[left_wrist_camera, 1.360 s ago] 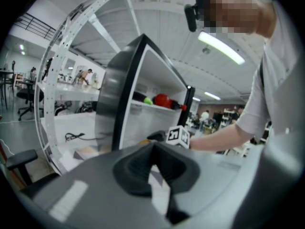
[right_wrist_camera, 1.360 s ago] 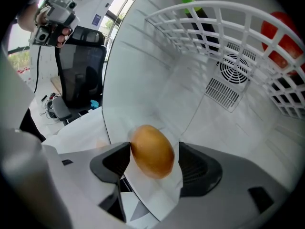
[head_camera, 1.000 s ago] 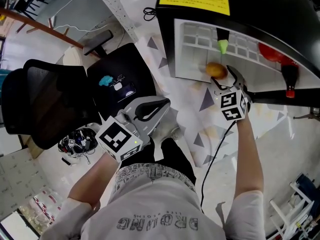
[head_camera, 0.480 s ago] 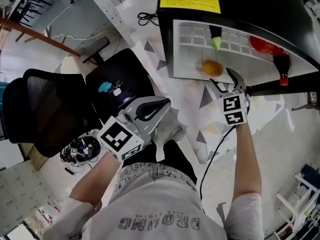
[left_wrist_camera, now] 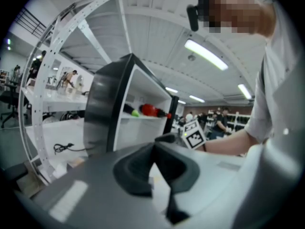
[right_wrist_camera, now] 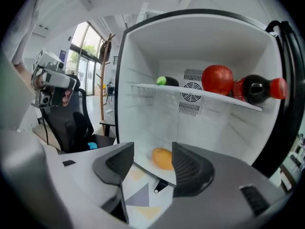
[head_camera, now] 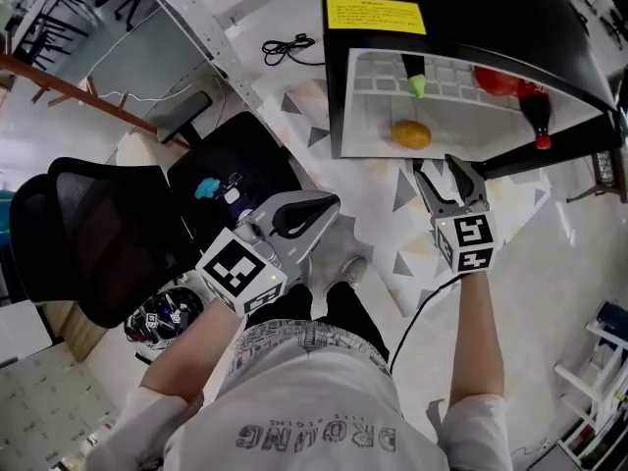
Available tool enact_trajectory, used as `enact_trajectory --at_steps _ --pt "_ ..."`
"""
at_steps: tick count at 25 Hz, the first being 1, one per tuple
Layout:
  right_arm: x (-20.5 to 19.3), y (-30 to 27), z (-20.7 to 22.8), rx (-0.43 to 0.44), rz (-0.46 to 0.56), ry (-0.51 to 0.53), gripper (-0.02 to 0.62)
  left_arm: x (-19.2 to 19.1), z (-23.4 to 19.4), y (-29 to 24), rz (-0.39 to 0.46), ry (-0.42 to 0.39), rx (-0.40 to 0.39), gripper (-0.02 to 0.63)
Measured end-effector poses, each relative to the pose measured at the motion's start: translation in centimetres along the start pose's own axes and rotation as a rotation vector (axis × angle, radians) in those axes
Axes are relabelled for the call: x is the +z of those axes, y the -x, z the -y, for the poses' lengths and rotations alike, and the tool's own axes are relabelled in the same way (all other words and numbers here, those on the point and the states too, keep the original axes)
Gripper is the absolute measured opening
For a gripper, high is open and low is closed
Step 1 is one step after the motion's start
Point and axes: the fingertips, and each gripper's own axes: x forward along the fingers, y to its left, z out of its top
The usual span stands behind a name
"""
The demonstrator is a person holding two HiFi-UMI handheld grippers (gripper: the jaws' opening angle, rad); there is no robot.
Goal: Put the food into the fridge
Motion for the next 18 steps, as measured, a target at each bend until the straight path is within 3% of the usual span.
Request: enact_trajectory --at_steps 18 --pt "8.8 8.9 -6.7 -0.058 0.264 -0.254 0.114 0.0 0.0 4.5 0.017 -0.021 -0.088 0.008"
